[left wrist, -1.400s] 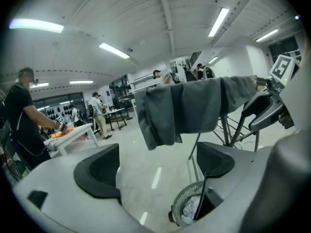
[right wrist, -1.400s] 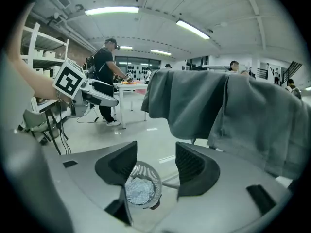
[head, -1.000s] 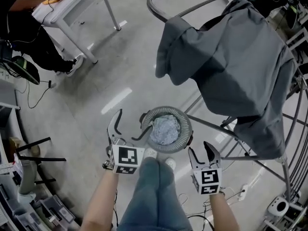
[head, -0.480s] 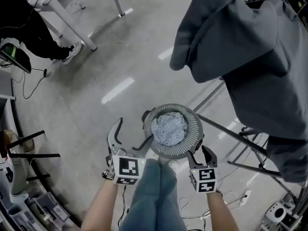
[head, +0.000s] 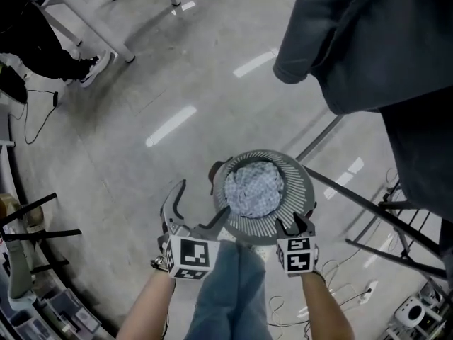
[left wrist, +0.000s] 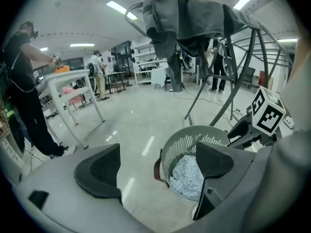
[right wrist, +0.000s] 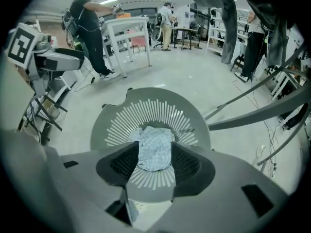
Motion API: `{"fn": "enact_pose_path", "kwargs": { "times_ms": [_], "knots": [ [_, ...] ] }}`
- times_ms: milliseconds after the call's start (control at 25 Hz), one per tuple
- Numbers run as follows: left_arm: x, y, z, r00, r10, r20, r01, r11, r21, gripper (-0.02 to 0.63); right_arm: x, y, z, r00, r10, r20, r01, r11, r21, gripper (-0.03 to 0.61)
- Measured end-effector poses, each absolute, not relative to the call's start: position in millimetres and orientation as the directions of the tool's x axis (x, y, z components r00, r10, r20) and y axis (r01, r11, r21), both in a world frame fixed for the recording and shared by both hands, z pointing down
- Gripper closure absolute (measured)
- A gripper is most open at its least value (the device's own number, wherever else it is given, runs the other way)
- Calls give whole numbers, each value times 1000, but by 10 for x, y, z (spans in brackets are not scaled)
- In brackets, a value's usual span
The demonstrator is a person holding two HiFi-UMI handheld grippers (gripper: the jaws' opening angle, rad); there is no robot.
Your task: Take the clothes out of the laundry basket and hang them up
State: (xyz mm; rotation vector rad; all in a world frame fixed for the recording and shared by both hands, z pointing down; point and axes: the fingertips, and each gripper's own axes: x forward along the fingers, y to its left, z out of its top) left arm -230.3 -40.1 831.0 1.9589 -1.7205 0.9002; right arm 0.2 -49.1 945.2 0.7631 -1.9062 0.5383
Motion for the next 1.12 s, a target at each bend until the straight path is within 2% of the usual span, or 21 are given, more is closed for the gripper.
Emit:
{"fn": "enact_pose_path", "kwargs": {
  "times_ms": [360,560,800,960,1120],
  "knots": [
    [-2302,-380,9061,44,-676,736,-977,-185,-111,146,-149,-629,10218,-296,-207,932,-778,618,-109,371],
    [-2302,-475,9330,36,-689,724,-982,-158,-101,149,-155,-750,10739,-235,-169,957,-763,642,-74,371],
    [-2392,-653,9551,10,-737,676,-987,-114,-110,153,-124,-944,11389,-172,-137,976,-819,570,-64,371],
    [-2480,-835,9612,-7,-780,626,-994,-62,-89,173,-2,-975,11839,-69,-56,996,-836,549,-27,371],
    [-2501,-997,9704,3,-810,586,-993,-72,-94,180,138,-965,12252,-12,-10,1000,-862,508,-5,371]
  ]
}}
